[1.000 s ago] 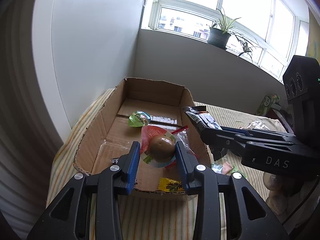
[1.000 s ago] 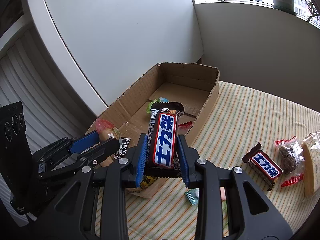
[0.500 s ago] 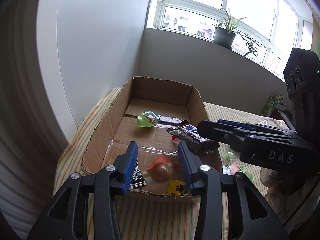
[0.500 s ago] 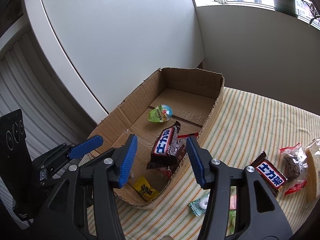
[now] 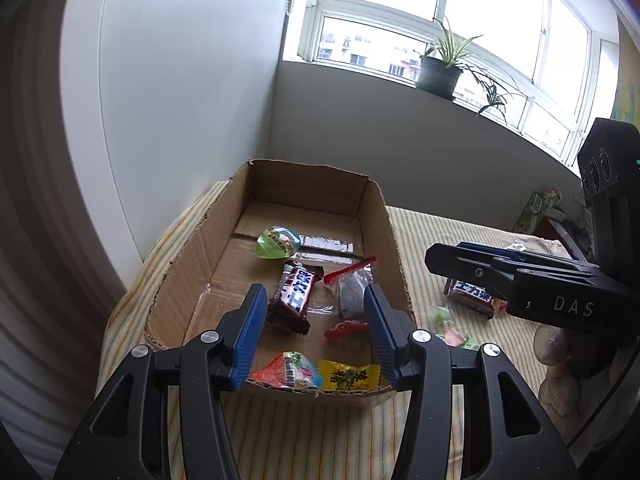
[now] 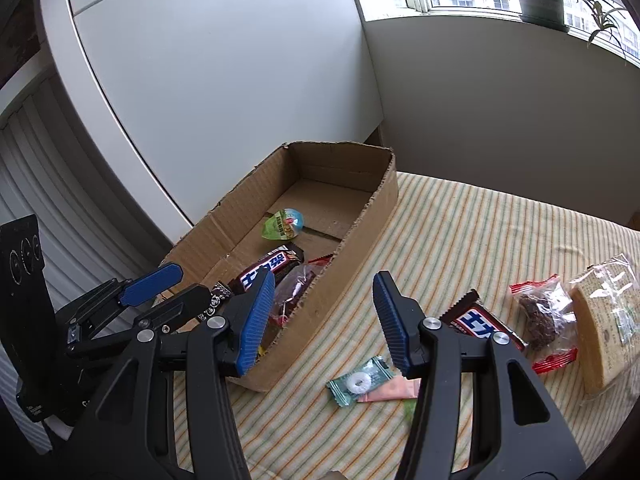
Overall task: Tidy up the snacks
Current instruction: 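Open the right gripper over the box while the left gripper releases the egg snack, then move both open grippers back from the box toward the bagged bread loaf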
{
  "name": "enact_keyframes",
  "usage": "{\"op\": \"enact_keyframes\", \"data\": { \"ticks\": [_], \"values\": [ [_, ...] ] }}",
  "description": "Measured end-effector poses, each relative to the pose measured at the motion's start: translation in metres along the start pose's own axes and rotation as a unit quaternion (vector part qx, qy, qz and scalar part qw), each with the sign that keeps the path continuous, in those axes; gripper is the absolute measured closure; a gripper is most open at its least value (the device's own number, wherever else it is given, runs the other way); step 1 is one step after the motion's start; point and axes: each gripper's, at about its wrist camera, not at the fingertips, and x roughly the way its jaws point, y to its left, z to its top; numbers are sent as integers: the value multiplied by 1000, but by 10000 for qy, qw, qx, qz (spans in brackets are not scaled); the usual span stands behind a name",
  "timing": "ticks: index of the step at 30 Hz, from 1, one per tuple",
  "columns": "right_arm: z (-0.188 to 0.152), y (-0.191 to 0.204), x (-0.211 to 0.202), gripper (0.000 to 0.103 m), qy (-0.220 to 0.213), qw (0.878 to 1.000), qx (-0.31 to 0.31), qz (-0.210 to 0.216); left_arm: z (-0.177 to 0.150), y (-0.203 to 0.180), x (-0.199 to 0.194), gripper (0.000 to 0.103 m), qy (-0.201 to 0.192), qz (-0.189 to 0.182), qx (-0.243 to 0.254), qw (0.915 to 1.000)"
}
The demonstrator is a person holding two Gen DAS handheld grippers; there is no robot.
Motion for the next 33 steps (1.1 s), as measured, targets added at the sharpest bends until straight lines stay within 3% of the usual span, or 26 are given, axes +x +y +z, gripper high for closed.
{"op": "enact_keyframes", "data": {
  "ticks": [13, 26, 33],
  "values": [
    [-21, -64, -43, 49, -35, 9986, 329, -402, -3, -51, 5, 54, 73, -282, 382, 9988],
    [-37, -123, -70, 49, -50, 9952, 818, -535, -18, -106, 21, 54, 455, -554, 831, 9940],
    [-41, -157, -90, 49, -254, 9903, 1060, -863, -19, -130, 32, 54, 608, -634, 937, 9917]
  ]
}}
